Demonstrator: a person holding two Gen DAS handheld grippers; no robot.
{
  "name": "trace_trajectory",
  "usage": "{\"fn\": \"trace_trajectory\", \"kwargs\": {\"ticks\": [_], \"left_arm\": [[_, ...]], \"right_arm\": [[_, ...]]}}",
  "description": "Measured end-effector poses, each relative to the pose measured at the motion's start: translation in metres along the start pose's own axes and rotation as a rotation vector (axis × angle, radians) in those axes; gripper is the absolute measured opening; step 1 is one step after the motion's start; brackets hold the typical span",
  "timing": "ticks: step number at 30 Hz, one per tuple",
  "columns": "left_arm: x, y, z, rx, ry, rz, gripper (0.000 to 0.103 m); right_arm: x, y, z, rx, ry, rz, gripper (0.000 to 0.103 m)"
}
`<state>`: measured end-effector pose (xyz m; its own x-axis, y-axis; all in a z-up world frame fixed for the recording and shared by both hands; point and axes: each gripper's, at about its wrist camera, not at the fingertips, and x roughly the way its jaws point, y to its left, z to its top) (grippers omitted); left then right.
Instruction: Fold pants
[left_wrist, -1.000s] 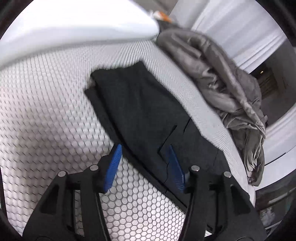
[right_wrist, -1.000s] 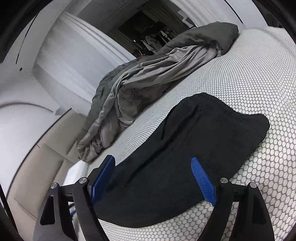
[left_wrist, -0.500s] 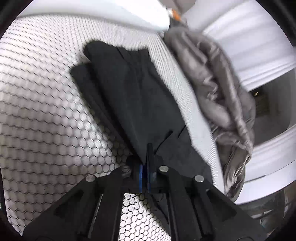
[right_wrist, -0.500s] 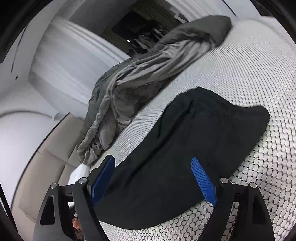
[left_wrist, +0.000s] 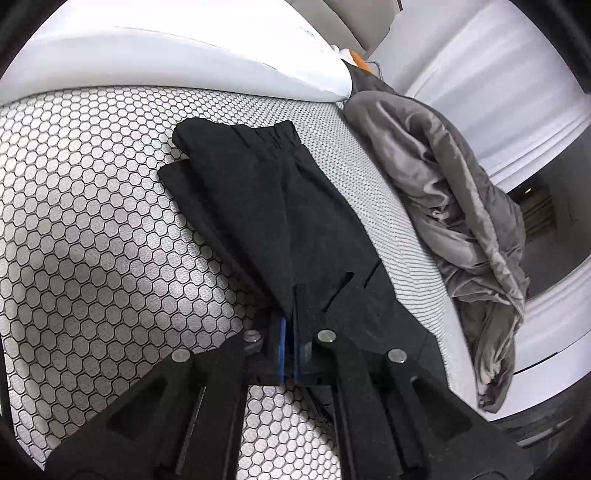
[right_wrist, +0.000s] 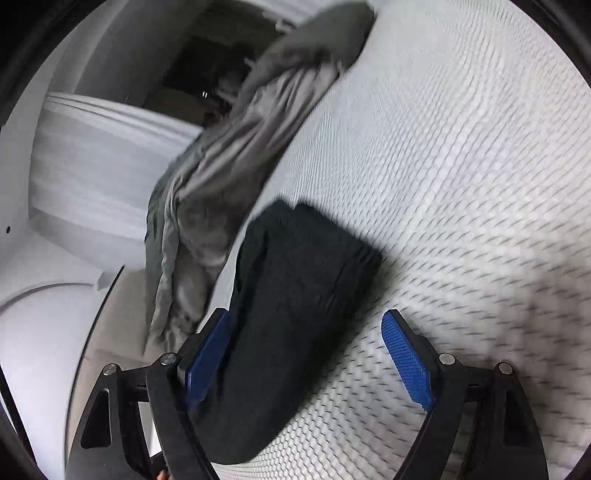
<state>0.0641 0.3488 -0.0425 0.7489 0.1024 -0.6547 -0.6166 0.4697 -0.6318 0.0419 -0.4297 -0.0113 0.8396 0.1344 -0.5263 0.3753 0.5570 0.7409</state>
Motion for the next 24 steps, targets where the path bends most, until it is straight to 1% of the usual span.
{"fn": "trace_trajectory", "kwargs": {"ticks": [1, 2, 4, 5, 6, 7, 8, 9, 11, 15, 18, 20, 21, 22, 23, 24], "left_arm": [[-0.001, -0.001, 0.0, 0.007, -0.001, 0.008, 0.0], [0.0, -0.002, 0.0, 0.01, -0.001, 0.01, 0.0], [-0.002, -0.003, 0.0, 0.011, 0.006, 0.005, 0.0], [-0.005, -0.002, 0.0, 0.013, 0.01, -0.006, 0.0], [-0.008, -0.003, -0.002, 0.021, 0.013, -0.009, 0.0], [-0.012, -0.004, -0.004, 0.033, 0.016, -0.008, 0.0], [-0.017, -0.006, -0.007, 0.051, 0.023, -0.007, 0.0], [-0.021, -0.008, -0.01, 0.066, 0.031, -0.01, 0.0], [-0.029, -0.009, -0.021, 0.12, 0.057, -0.013, 0.0], [-0.045, 0.012, -0.05, 0.127, 0.112, -0.027, 0.0], [-0.061, 0.027, -0.06, 0.109, 0.116, -0.033, 0.0], [-0.071, 0.028, -0.063, 0.146, 0.107, -0.007, 0.002], [-0.073, 0.026, -0.065, 0.183, 0.112, 0.032, 0.005], [-0.076, 0.026, -0.067, 0.211, 0.118, 0.06, 0.005], [-0.081, 0.028, -0.067, 0.214, 0.111, 0.053, 0.006], [-0.086, 0.029, -0.067, 0.209, 0.102, 0.039, 0.009]], "right_arm": [[0.01, 0.004, -0.001, -0.019, 0.005, -0.023, 0.08], [0.017, 0.01, -0.003, -0.035, -0.005, -0.05, 0.072], [0.029, 0.02, -0.005, -0.058, -0.017, -0.09, 0.046], [0.031, 0.023, -0.006, -0.072, -0.026, -0.11, 0.018], [0.03, 0.026, -0.007, -0.09, -0.032, -0.136, 0.01], [0.025, 0.028, -0.008, -0.097, -0.044, -0.138, 0.006], [0.018, 0.029, -0.008, -0.101, -0.06, -0.139, 0.003], [0.004, 0.033, -0.007, -0.119, -0.082, -0.153, 0.003], [-0.021, 0.036, -0.006, -0.139, -0.108, -0.149, 0.003], [-0.066, 0.033, -0.008, -0.148, -0.137, -0.178, 0.003], [-0.093, 0.025, -0.019, -0.146, -0.15, -0.186, 0.003], [-0.112, 0.018, -0.033, -0.135, -0.151, -0.173, 0.003], [-0.12, 0.014, -0.041, -0.139, -0.152, -0.176, 0.003], [-0.125, 0.009, -0.046, -0.144, -0.144, -0.188, 0.003], [-0.121, 0.007, -0.049, -0.155, -0.122, -0.208, 0.004], [-0.115, 0.002, -0.05, -0.166, -0.071, -0.242, 0.006]]}}
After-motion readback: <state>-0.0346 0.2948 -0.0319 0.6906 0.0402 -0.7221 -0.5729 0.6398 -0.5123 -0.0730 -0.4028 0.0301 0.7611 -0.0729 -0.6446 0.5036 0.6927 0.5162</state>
